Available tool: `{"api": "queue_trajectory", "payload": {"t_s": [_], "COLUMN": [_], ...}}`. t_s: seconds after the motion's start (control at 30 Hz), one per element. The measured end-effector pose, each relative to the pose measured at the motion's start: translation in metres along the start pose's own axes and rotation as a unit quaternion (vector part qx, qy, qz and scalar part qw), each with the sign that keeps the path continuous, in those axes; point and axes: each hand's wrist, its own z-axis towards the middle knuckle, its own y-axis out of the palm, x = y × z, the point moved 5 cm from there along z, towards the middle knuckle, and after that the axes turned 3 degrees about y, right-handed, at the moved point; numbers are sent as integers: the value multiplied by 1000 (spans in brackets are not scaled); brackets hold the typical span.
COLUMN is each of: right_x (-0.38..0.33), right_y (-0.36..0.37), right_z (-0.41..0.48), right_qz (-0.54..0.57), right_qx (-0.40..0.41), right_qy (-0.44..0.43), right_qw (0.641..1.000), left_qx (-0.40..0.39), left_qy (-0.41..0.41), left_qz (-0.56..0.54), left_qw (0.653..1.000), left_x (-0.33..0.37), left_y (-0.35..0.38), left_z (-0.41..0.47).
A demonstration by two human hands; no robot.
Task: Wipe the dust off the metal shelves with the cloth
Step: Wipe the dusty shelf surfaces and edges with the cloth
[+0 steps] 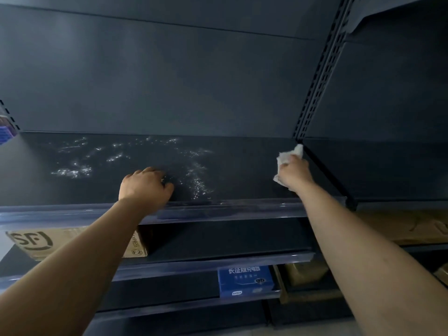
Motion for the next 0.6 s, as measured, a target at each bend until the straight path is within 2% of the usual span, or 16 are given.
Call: {"api": "queue_trajectory", "payload": {"t_s": [0.13,0.27,0.4,0.47,0.5,0.57,0.6], "right_x": [-7,-48,-86,-96,-98,-94,-89], "right_y": [27,71,115,125,124,109,95], "right_z": [13,6,-28,-40,-42,-37,-32], "right_qz": [-159,-179,-131,-58,13,135,137], "right_qx": [-7,-60,-127,-161,-173,-150,-115], "right_qy": [-56,-94,-174,-187,-172,-142,-153], "right_qw": [986,977,968,967,970,969,972], "left_qx": [7,18,24,25,26,26,23], "left_qy": [-7,-3,-2,1,3,5,4], "left_qz": [0,7,7,7,8,13,15], "left_qw": [1000,1000,1000,1000,1000,1000,1000], "left_x": [0,0,-1,-2,-1,-1,-1], "left_y": [4,6,6,6,6,6,6], "left_z": [3,4,3,2,1,2,2]}}
